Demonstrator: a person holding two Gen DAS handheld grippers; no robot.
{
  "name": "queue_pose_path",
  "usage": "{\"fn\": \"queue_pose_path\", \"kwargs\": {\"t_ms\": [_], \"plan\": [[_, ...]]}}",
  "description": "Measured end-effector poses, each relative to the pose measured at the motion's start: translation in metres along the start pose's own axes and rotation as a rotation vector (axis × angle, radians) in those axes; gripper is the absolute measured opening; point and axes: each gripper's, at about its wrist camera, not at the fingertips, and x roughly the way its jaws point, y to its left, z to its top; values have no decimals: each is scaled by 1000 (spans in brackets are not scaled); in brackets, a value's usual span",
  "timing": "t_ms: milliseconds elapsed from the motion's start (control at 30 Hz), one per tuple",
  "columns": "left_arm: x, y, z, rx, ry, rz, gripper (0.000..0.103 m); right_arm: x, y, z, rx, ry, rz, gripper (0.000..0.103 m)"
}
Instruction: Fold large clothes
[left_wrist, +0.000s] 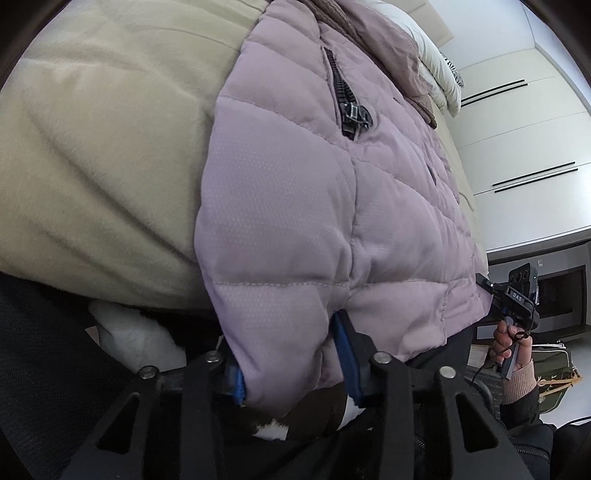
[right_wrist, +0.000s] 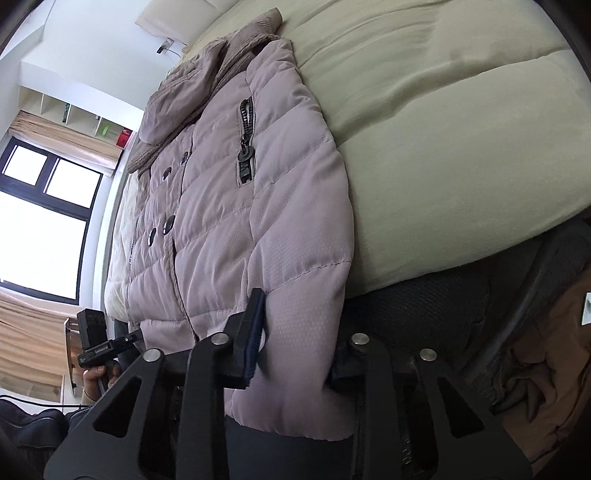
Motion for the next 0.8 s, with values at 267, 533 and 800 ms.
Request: {"fn": "queue_pose_path", "kwargs": {"t_ms": [267,533,800], "plan": [[-14,-30,-4,118,-61,87,9,-11,38,-8,-147,-85,-111,6],[-118,-40,2,63,-301,-186,7,-67,73,-13,-184,-225,27,5],[-138,-40,-20,84,-258,-142,7,-112,94,-35,-200,-280,120,5]]}}
